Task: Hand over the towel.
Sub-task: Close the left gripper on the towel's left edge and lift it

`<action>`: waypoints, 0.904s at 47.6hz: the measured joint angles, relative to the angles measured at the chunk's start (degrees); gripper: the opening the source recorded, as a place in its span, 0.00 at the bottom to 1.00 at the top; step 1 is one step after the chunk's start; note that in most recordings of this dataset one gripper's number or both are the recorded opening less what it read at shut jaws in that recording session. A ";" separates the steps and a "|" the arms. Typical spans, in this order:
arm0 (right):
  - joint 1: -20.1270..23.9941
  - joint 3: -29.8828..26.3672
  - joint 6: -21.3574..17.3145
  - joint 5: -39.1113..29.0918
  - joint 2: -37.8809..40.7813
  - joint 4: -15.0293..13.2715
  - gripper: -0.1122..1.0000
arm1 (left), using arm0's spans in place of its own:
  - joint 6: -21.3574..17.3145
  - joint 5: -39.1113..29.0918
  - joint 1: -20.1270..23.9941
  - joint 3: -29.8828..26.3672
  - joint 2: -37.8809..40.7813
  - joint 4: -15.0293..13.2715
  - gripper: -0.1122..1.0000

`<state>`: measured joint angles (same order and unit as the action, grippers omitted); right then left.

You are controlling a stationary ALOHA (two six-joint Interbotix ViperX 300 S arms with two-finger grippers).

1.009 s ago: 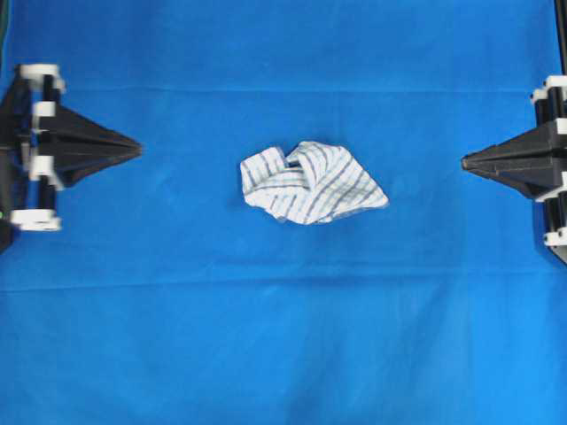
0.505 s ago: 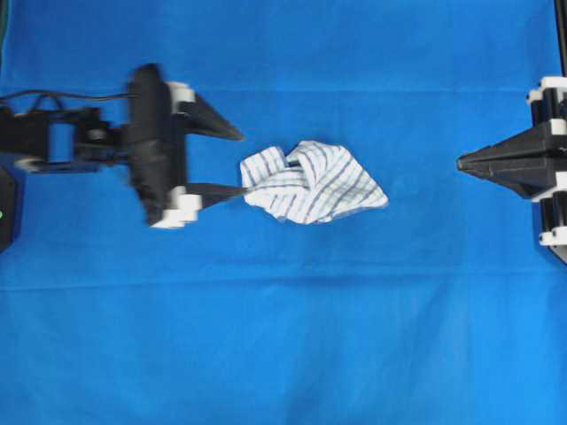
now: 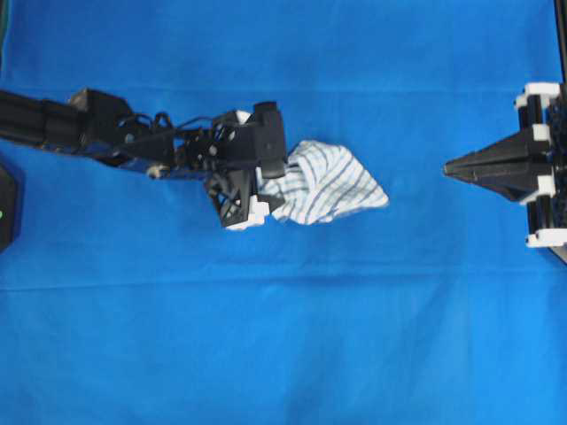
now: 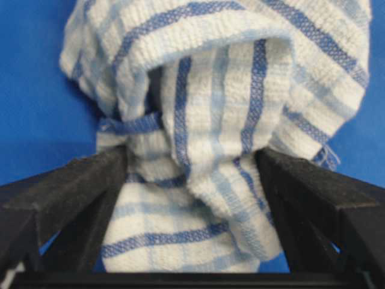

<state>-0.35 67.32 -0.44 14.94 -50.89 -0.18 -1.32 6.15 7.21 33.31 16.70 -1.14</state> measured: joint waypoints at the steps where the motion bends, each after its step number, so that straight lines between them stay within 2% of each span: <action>1: 0.00 0.00 0.00 0.09 0.00 0.00 0.10 | -0.09 0.00 0.09 -0.26 0.26 0.00 0.95; 10: 0.00 0.09 0.00 0.00 0.18 0.00 0.10 | -0.09 -0.09 0.00 -0.79 0.88 0.00 0.93; 13: 0.00 0.00 0.00 0.00 0.18 0.00 0.10 | -0.26 -0.18 0.09 -0.79 0.88 0.00 0.89; 16: 0.00 0.00 0.00 0.09 0.26 0.00 0.10 | -0.97 -0.70 0.00 -0.79 0.88 0.00 0.76; 24: 0.00 0.00 0.00 0.00 0.26 0.00 0.10 | -2.81 -0.88 -0.70 -0.09 -0.18 0.00 0.35; 29: 0.00 0.00 0.00 0.00 0.26 -0.09 0.10 | -3.87 -0.97 -0.53 0.62 -2.46 0.00 0.18; 43: 0.00 0.00 0.00 0.00 0.26 -0.09 0.10 | -4.22 -0.09 -0.62 3.87 -17.05 0.00 0.18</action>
<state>-0.35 67.32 -0.44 14.94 -50.63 -0.26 -5.54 6.06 6.59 37.18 -0.35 -1.14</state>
